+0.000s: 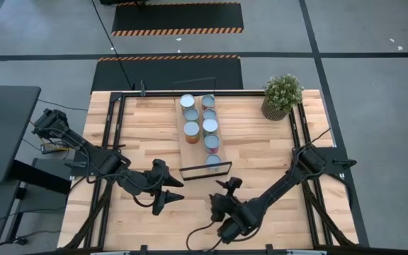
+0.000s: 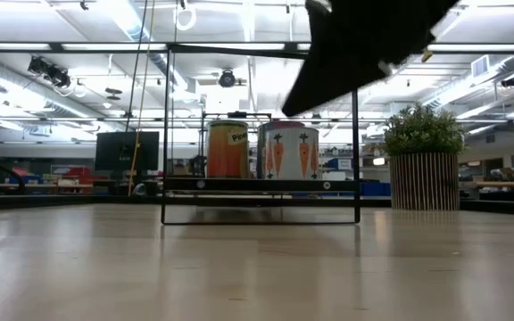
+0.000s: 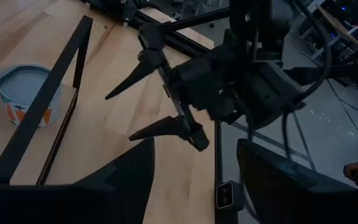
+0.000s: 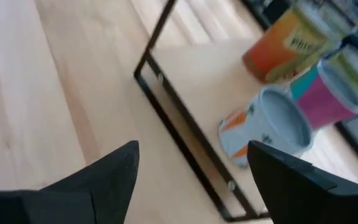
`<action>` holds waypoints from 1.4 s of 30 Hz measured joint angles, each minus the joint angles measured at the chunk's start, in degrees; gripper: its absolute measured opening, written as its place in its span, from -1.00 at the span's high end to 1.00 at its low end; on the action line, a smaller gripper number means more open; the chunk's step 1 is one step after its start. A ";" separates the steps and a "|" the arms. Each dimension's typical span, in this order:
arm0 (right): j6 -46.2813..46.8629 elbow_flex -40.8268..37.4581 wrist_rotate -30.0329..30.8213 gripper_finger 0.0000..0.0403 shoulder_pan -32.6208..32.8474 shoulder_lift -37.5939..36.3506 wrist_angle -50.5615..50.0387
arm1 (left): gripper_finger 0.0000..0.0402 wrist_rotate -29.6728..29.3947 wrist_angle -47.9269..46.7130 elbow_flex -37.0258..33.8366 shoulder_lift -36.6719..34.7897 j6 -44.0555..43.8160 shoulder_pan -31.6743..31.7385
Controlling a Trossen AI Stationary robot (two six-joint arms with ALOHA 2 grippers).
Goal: Pick and place cans onto a shelf
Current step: Put the white can on the shelf
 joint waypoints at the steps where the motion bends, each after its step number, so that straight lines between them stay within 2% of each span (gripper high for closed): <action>1: 1.10 -0.13 -1.07 -0.51 -0.08 0.08 -0.65 | -0.16 -0.03 -0.01 0.00 0.00 -0.01 0.00; 3: 2.87 0.00 -1.55 -0.41 -0.13 0.01 -0.96 | -0.16 -0.03 -0.13 0.00 0.00 -0.07 0.00; 5: 4.22 0.76 -1.02 -0.23 0.08 -0.05 -0.95 | -0.16 -0.03 -0.25 0.00 0.00 -0.10 0.00; 8: 4.72 1.44 -2.05 0.17 0.43 -0.15 1.49 | -0.16 -0.03 -0.24 0.00 0.02 -0.13 0.00; 12: 2.48 1.31 -6.92 0.80 0.08 -0.03 3.86 | -0.16 -0.05 -0.26 0.00 0.02 0.10 0.00; 14: -1.05 1.23 -8.44 0.94 -0.61 0.07 3.64 | -0.16 -0.05 -0.26 0.00 0.02 0.27 0.00; 20: -13.98 0.72 -10.26 0.98 -4.42 0.44 4.98 | -0.16 0.05 -0.28 0.00 0.02 0.28 0.00; 24: -23.66 -1.11 -14.57 0.98 -7.50 0.57 7.01 | -0.16 0.06 -1.23 -0.07 -0.99 0.06 -1.05; 28: -30.09 -1.38 -15.49 0.99 -8.72 0.52 6.20 | -0.16 -0.07 -2.72 -0.07 -2.08 -2.76 -2.43; 32: -30.56 -2.10 -12.40 0.99 -8.19 0.44 6.39 | -0.16 -1.96 -2.96 -0.04 -2.71 -3.03 -4.10; 42: -25.94 -4.57 -11.76 1.00 -8.02 0.52 5.94 | -0.16 -4.21 -4.60 -0.07 -2.67 -3.09 -5.05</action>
